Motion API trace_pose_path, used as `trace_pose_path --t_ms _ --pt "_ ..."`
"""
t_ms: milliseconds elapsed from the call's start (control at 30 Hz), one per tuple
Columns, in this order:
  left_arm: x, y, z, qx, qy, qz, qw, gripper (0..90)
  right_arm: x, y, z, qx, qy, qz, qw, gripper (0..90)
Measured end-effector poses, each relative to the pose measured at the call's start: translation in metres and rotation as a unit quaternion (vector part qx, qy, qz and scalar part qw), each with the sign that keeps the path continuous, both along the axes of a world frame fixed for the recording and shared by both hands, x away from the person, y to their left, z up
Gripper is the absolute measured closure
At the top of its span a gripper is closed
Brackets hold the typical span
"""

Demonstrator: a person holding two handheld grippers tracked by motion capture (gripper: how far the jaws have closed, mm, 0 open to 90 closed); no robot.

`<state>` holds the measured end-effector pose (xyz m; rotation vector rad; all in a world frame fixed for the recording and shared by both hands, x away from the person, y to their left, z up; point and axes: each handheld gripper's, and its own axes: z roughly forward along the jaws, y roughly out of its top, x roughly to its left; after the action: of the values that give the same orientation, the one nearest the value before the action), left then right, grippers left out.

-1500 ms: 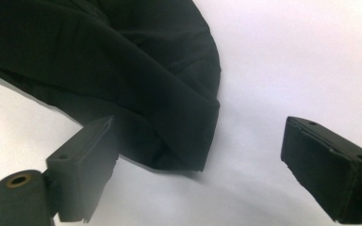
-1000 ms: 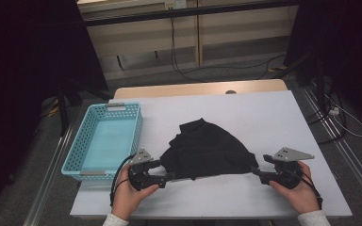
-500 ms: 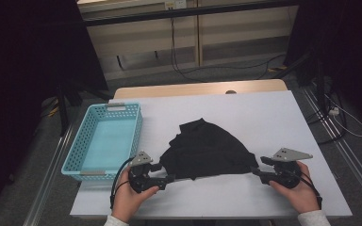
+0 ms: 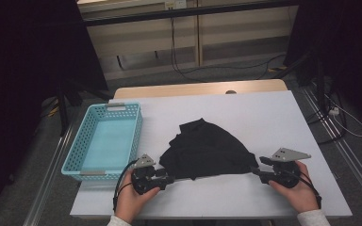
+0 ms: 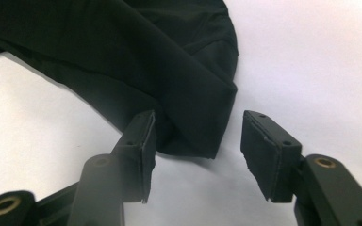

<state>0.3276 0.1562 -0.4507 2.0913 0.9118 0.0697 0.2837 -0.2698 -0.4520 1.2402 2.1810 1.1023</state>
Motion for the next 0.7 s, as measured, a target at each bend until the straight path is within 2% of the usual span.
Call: trace_pose_path --t_ms 67,200,300,467,600,700 --pt "0.001 -0.002 0.001 0.007 0.002 -0.006 1.0000 60.4 0.000 0.000 0.000 0.003 0.000 0.000 1.0000 49.7" --pt "0.004 -0.003 0.003 0.004 0.008 0.005 0.9999 67.0 0.000 0.002 0.001 0.003 0.004 0.005 1.0000 52.5" --pt "0.005 -0.002 0.004 -0.007 0.019 0.005 0.9998 73.2 0.001 0.006 0.000 -0.007 0.012 0.013 0.9998 57.2" --pt "0.003 -0.007 0.006 -0.007 0.028 0.002 0.9996 84.1 0.004 0.007 -0.003 -0.035 0.012 0.006 0.9993 68.8" --pt "0.003 -0.006 0.012 -0.016 0.036 0.005 0.9992 86.6 0.009 0.006 -0.002 -0.042 0.015 0.012 0.9989 84.0" --pt "0.002 -0.004 0.016 -0.022 0.035 0.005 0.9991 86.8 0.010 0.005 -0.001 -0.034 0.016 0.010 0.9992 88.7"
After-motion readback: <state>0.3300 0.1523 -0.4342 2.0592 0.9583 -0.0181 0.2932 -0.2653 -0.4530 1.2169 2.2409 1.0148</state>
